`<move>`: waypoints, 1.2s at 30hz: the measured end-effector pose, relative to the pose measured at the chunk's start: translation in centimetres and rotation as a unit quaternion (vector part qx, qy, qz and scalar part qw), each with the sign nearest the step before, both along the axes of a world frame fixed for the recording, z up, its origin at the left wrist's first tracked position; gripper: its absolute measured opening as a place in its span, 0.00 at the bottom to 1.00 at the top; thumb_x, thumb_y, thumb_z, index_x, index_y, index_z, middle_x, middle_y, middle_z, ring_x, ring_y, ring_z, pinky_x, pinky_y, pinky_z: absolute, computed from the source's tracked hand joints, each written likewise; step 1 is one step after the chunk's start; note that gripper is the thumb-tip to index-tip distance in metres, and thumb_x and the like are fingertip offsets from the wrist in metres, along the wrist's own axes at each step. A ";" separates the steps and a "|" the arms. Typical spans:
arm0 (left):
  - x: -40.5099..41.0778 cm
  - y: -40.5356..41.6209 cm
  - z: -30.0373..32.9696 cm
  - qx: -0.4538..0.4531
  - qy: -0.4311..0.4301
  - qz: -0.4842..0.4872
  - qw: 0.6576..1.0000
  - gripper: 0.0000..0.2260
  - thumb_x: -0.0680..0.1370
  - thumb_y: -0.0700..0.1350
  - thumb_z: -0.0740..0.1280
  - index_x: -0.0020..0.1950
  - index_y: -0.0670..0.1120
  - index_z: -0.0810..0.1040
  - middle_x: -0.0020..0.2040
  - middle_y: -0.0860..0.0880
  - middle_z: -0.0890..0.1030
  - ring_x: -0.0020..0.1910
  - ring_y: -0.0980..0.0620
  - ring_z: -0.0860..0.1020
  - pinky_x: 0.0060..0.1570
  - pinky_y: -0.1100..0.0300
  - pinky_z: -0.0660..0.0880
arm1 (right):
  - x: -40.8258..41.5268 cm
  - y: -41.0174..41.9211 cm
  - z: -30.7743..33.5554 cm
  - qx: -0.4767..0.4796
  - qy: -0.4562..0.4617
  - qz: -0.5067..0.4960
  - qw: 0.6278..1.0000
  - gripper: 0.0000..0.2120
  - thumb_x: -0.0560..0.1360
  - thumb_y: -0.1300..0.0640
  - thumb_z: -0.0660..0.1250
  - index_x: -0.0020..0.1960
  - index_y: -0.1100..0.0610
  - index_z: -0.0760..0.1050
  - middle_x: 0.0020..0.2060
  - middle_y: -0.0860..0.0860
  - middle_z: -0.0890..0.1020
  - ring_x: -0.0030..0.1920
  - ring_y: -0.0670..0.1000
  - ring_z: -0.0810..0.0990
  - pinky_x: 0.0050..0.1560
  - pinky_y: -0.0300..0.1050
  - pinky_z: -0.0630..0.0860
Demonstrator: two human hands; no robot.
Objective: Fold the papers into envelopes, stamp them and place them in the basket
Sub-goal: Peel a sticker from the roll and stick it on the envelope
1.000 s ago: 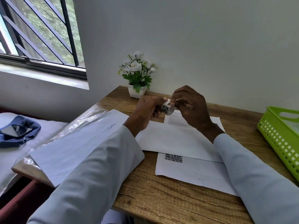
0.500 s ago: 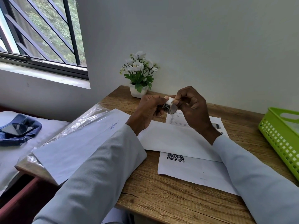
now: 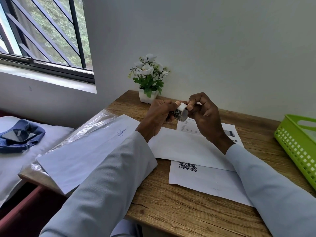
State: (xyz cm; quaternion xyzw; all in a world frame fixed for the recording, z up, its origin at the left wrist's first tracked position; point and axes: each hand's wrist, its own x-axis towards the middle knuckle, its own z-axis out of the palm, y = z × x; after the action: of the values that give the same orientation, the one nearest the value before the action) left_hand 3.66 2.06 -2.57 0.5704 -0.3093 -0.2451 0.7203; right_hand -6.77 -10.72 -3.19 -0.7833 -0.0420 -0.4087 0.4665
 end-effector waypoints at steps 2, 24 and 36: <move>0.0 0.0 0.1 0.001 -0.001 0.001 1.000 0.08 0.79 0.42 0.67 0.42 0.43 0.83 0.37 0.42 0.80 0.26 0.55 0.71 0.26 0.65 0.68 | 0.0 0.1 0.0 0.009 0.003 0.004 1.000 0.08 0.75 0.67 0.65 0.46 0.54 0.72 0.44 0.48 0.75 0.47 0.55 0.77 0.49 0.63 0.78; 5.0 1.0 1.2 0.207 -0.442 0.208 0.847 0.08 0.78 0.43 0.67 0.50 0.41 0.85 0.46 0.45 0.85 0.38 0.51 0.77 0.33 0.68 0.67 | -3.6 -1.8 2.0 0.246 0.058 0.009 0.967 0.02 0.75 0.63 0.71 0.48 0.59 0.80 0.51 0.60 0.83 0.59 0.61 0.81 0.57 0.63 0.79; 7.2 2.9 0.4 0.392 -0.531 0.150 0.736 0.05 0.74 0.41 0.69 0.44 0.41 0.82 0.42 0.43 0.80 0.39 0.46 0.75 0.33 0.61 0.66 | -7.4 -2.6 3.3 0.277 0.123 0.001 0.953 0.08 0.67 0.55 0.75 0.45 0.57 0.82 0.46 0.57 0.85 0.47 0.57 0.83 0.51 0.54 0.82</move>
State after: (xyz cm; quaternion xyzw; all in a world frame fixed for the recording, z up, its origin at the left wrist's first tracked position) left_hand 10.85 4.92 -2.16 0.8786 -0.4288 0.1094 0.1795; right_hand -14.21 -13.32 0.12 -0.6678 0.1295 -0.3039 0.6670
